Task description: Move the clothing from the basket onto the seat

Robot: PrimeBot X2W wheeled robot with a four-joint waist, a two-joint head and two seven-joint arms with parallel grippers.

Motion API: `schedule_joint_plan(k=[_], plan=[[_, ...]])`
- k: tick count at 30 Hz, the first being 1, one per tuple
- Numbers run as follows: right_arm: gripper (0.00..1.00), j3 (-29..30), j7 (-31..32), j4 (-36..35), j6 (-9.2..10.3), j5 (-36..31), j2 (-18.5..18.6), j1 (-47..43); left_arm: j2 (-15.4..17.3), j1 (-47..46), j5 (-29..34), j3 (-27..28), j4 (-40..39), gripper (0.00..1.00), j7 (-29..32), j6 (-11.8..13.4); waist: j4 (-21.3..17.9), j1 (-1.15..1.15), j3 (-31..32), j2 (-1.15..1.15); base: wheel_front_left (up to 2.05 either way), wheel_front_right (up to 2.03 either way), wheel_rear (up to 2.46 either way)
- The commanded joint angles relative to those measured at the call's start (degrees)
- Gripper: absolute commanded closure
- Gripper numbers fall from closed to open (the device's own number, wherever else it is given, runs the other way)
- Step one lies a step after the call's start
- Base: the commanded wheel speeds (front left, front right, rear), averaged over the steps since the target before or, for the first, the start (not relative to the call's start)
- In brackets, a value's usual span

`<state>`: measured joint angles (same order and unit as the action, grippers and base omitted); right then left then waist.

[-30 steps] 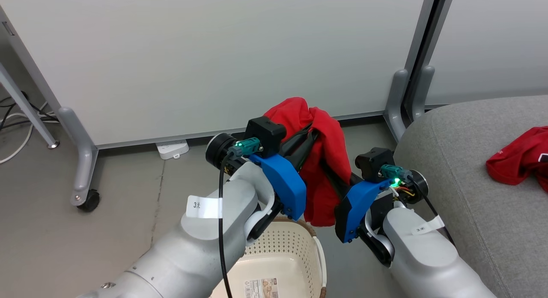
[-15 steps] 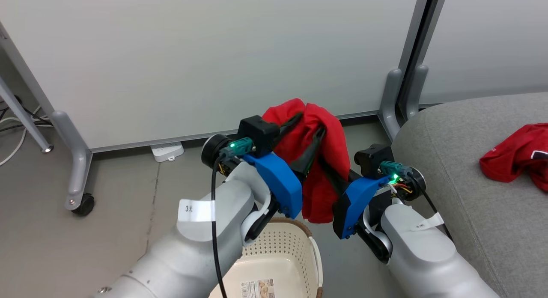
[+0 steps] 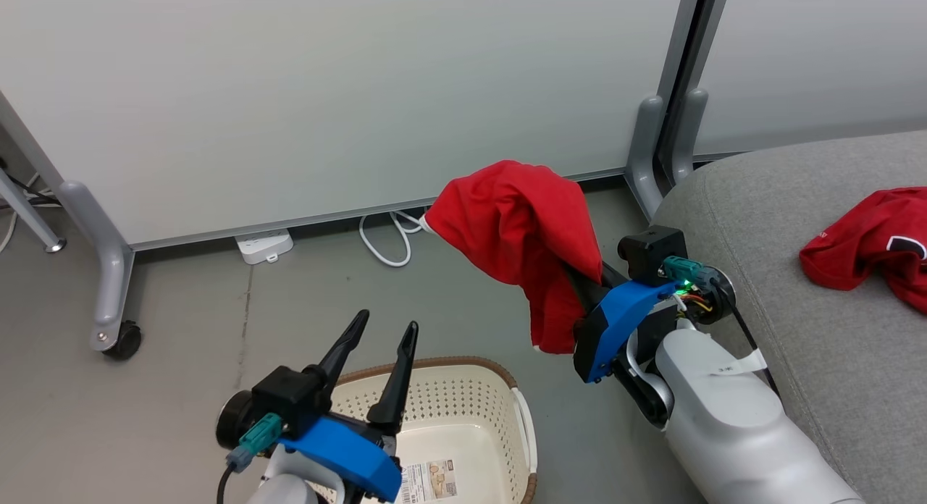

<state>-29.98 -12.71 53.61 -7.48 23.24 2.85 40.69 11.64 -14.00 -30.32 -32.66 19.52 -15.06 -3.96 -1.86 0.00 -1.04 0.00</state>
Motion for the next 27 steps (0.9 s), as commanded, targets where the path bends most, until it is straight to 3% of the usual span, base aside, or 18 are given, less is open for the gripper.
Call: schedule_joint_plan(k=[1,7,16,20,27], plan=[[1.0,0.43,-0.59,0.12,-0.02,-0.6,0.06,0.77,-0.27,1.58,1.53,1.84,-1.14,0.0,-0.14,-0.38,0.23,0.0,-0.24,0.0,0.0,0.0,0.0],[1.0,1.7,-0.91,0.39,-0.02,-1.14,0.06,0.32,-2.61,6.88,7.07,9.34,-3.52,0.0,-0.15,-2.13,0.83,0.0,-0.47,0.0,0.0,0.0,0.0],[1.0,1.28,-0.77,-0.29,-0.02,-0.46,0.08,-0.46,-4.97,8.84,11.01,13.72,-3.41,0.0,-0.15,-3.49,-0.09,0.0,-0.75,0.0,0.0,0.0,0.0],[1.0,1.19,-0.78,-0.54,-0.02,-0.34,0.07,-0.29,-5.21,9.04,11.76,14.39,-3.69,0.0,-0.16,-3.67,-2.87,0.0,-1.25,0.0,0.0,0.0,0.0],[1.0,1.56,-1.09,-0.38,-0.02,-0.76,0.07,0.51,-4.59,8.78,11.72,14.49,-4.68,0.0,-0.15,-3.65,-11.7,0.0,-2.45,0.0,0.0,0.0,0.0]])
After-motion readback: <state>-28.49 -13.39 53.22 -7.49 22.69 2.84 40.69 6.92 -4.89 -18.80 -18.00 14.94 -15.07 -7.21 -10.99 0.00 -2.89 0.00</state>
